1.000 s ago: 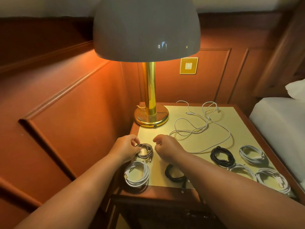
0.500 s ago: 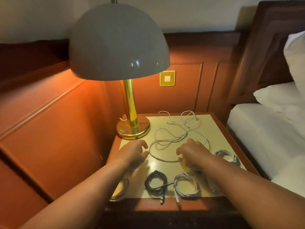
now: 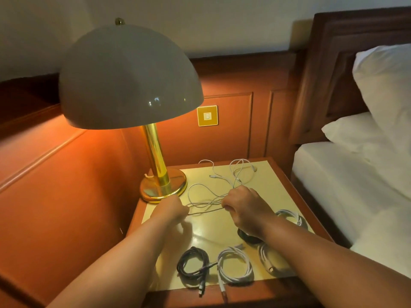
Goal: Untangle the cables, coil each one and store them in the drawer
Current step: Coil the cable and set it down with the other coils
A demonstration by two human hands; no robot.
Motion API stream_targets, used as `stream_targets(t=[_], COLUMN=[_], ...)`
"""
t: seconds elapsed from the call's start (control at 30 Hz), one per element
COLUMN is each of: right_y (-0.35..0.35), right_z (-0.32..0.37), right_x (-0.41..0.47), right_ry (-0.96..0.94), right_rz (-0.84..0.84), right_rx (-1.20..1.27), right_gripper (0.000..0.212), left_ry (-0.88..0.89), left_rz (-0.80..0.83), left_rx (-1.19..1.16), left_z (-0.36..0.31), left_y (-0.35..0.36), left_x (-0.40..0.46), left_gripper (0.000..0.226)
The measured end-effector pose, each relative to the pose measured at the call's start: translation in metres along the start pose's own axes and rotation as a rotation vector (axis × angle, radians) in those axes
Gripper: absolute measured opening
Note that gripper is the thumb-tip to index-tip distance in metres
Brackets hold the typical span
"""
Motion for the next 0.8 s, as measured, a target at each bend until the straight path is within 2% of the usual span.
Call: stream_targets(t=[0.13, 0.27, 0.4, 0.47, 0.53, 0.67, 0.73, 0.8], right_y=[-0.007, -0.025, -0.058, -0.076, -0.092, -0.118, -0.126, -0.128], right_z=[0.002, 0.004, 0.006, 0.007, 0.008, 0.016, 0.023, 0.03], right_x=[-0.001, 0.002, 0.004, 0.006, 0.008, 0.01, 0.01, 0.009], right_ry=[-0.018, 0.026, 0.153, 0.201, 0.229, 0.243, 0.27, 0.321], right_rz=[-0.077, -0.226, -0.37, -0.435, -0.487, -0.552, -0.538, -0.454], right_rx=[0.079, 0.257, 0.409, 0.453, 0.481, 0.483, 0.524, 0.587], right_gripper=[0.022, 0.016, 0.018, 0.017, 0.015, 0.01, 0.008, 0.006], left_ry=[-0.002, -0.084, -0.045, 0.019, 0.106, 0.283, 0.364, 0.427], left_rz=[-0.006, 0.006, -0.037, -0.052, -0.093, -0.276, -0.38, -0.475], left_rx=[-0.289, -0.548, -0.804, -0.83, -0.789, -0.733, -0.718, -0.687], left_z=[-0.007, -0.017, -0.024, -0.028, -0.031, -0.039, -0.043, -0.047], left_y=[-0.018, -0.044, -0.071, -0.087, -0.101, -0.123, -0.129, -0.132], left_x=[-0.01, -0.035, -0.06, -0.071, -0.08, -0.09, -0.093, -0.097], left_gripper=[0.013, 0.013, 0.031, 0.034, 0.028, 0.015, 0.014, 0.014])
Point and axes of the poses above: each hand's wrist, its own x-axis towards the middle knuckle, its own y-axis out of the palm, z = x × y, the point moved 3 cm from there along x, towards the middle knuckle, and after that the axes turned 2 degrees about x, right-handed, at the moved point
